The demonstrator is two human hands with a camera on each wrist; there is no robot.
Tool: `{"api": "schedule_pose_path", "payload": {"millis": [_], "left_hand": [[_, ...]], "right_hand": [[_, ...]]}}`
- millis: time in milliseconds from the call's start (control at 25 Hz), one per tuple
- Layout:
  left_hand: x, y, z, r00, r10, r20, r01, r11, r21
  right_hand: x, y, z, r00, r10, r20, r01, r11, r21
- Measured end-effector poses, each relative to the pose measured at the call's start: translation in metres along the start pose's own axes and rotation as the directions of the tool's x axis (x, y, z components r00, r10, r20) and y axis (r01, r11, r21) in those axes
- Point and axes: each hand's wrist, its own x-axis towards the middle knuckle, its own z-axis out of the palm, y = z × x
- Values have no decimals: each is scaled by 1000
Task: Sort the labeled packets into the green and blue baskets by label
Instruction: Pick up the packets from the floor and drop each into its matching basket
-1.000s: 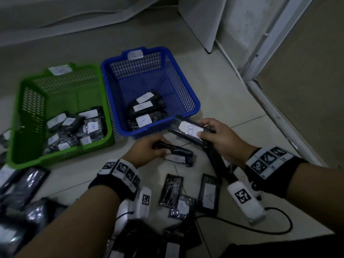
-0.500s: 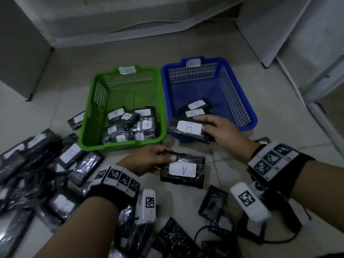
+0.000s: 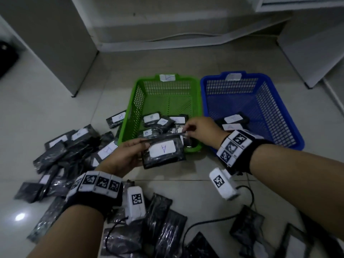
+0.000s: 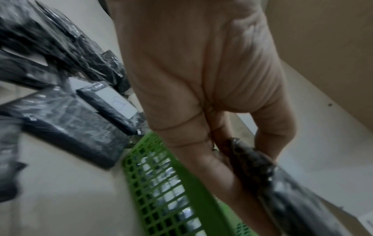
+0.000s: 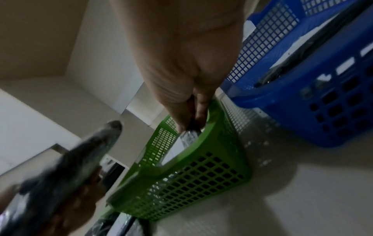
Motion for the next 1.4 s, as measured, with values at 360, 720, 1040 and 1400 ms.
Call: {"api": "schedule_pose_path", "payload": {"millis": [360,720,1040,1400], "left_hand": [[66,9,124,962,228,-151,-183,947,266],[107,-31,222,892,439,106,-329,471,818],[67,-72,276,584,709,396,-672,147,726],[78,-145,353,735,232,637,-664,57,745]], "right_hand": [[-106,94,-61,859,178,-480,-221,975,-33],[-214,157,-90,767,145,-625,-252,964,-86],[-263,209,-85,675,626,-390,-653,753,78],[-322,217,-81,564,814,-138,-824,566,-26]]}}
